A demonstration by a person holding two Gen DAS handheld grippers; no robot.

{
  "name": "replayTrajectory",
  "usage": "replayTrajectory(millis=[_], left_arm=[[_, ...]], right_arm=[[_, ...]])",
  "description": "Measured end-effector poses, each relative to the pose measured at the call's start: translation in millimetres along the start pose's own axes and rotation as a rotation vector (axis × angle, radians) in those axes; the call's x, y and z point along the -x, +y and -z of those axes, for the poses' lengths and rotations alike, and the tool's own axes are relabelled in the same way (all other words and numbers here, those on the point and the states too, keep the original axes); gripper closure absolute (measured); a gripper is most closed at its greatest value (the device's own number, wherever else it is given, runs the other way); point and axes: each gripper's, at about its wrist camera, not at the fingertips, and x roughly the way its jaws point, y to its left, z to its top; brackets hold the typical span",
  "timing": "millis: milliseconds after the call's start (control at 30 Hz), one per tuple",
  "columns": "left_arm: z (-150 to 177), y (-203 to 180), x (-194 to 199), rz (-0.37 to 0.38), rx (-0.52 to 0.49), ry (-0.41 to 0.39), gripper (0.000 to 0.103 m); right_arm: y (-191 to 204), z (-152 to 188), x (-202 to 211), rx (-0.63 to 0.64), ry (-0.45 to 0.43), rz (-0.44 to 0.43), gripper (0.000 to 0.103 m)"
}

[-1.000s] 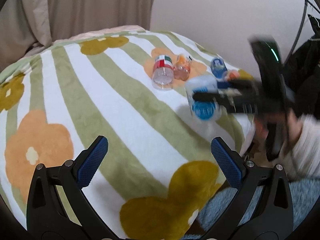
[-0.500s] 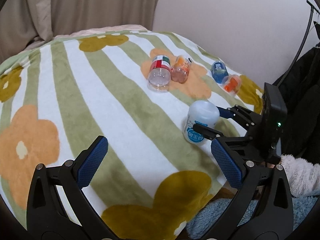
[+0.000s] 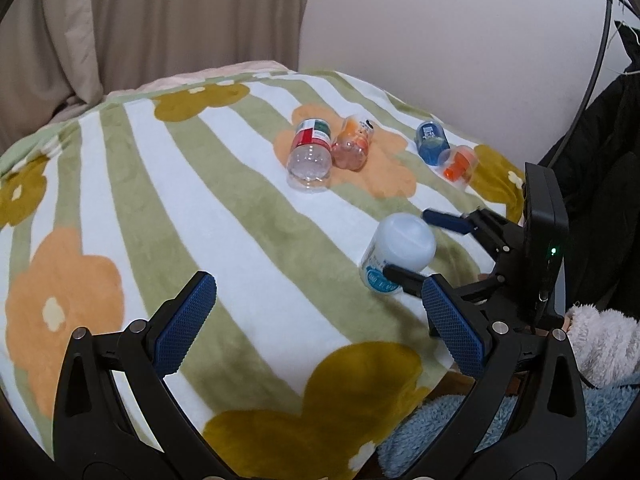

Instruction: Flip cup upside down

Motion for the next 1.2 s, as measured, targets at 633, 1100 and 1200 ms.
replayTrajectory(millis=[633, 1100, 1200], left_arm=[[-49, -31, 84, -0.072, -0.052, -0.246, 0.001], [-82, -89, 151, -0.06, -0.057, -0.432, 0.0], [-72, -99, 153, -0.092, -0.058, -0.439, 0.0]], right_arm=[[-50, -73, 124, -0.036, -0.136, 0.106, 0.0], [-16, -103, 296, -0.02, -0.31, 0.58, 0.0], [-14, -90, 297, -0.112, -0.28, 0.576, 0.0]])
